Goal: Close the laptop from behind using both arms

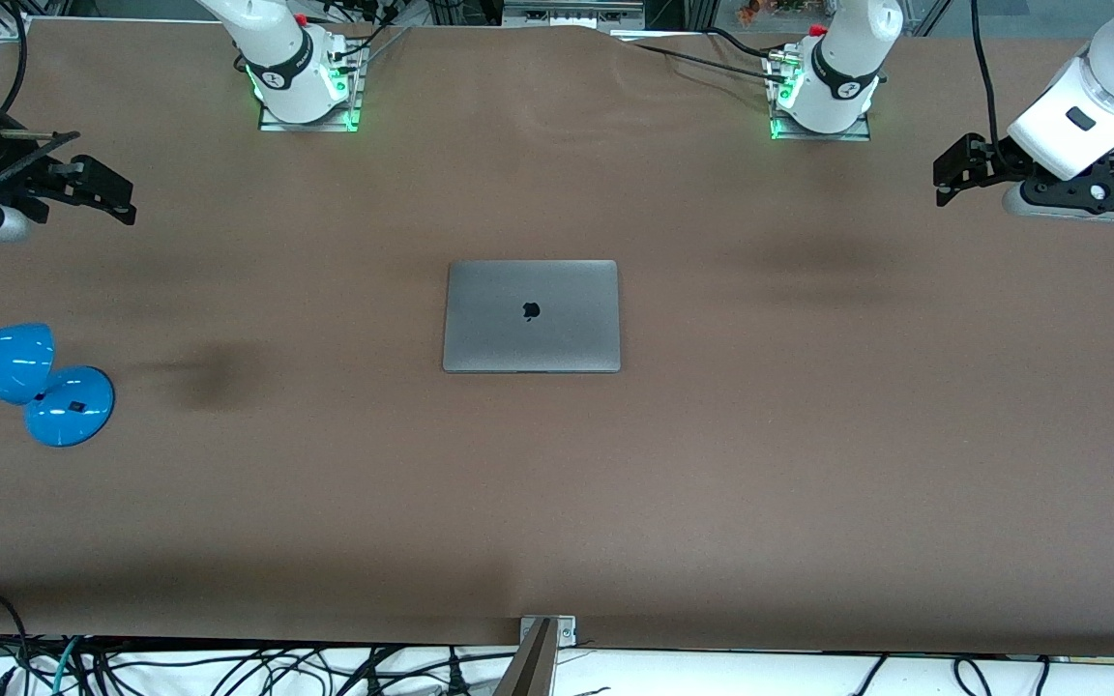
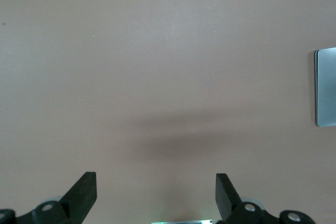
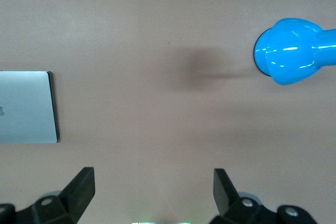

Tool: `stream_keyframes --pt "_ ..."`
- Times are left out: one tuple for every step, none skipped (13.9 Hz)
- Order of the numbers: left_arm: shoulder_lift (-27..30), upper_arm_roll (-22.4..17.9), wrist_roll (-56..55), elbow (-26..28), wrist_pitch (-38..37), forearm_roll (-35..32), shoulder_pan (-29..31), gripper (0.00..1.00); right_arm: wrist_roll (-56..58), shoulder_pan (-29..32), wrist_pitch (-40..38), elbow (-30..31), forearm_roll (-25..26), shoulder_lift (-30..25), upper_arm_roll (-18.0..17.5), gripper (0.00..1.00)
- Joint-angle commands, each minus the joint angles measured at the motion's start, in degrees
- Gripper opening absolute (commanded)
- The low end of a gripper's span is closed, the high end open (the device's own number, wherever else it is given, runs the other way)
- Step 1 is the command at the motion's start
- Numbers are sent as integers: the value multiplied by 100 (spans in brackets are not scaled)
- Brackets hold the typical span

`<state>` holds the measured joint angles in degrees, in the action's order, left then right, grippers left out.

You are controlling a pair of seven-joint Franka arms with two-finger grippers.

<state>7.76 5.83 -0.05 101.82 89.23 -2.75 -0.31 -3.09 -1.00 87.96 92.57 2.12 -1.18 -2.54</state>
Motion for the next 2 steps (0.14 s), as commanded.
stream_keyframes --pt "-64 15 180 -163 -160 -156 31 100 -43 -14 -42 77 -71 -101 8 100" --pt "-64 15 215 -171 -195 -156 31 100 -43 -14 -42 77 -71 -101 8 100"
